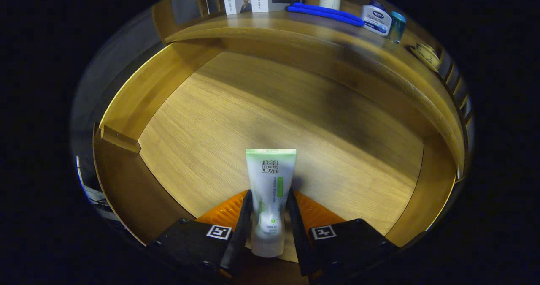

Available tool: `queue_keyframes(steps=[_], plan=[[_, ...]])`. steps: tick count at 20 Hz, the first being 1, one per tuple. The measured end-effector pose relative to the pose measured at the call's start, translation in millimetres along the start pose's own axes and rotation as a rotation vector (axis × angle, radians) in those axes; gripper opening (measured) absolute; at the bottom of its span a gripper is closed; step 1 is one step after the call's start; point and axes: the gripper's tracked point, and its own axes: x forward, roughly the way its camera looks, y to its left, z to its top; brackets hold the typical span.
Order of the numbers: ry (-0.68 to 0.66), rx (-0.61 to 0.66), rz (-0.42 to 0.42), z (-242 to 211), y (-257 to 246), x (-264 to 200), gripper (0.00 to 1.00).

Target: Pull open the drawer, take out the items inside it, and place them on the countertop above the cabinet.

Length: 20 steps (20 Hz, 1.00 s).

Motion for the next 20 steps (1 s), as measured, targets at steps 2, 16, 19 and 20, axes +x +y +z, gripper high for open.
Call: queue_keyframes(steps=[2, 16, 19, 20], plan=[[-0.025, 0.011, 0.006, 2, -1, -2, 0.42], [-0.338, 0.052, 0.112, 59, 19, -65, 0.26], [-0.421, 0.039, 0.069, 77, 14, -79, 0.27], [-0.439, 0.04, 0.06, 80, 13, -83, 0.26]])
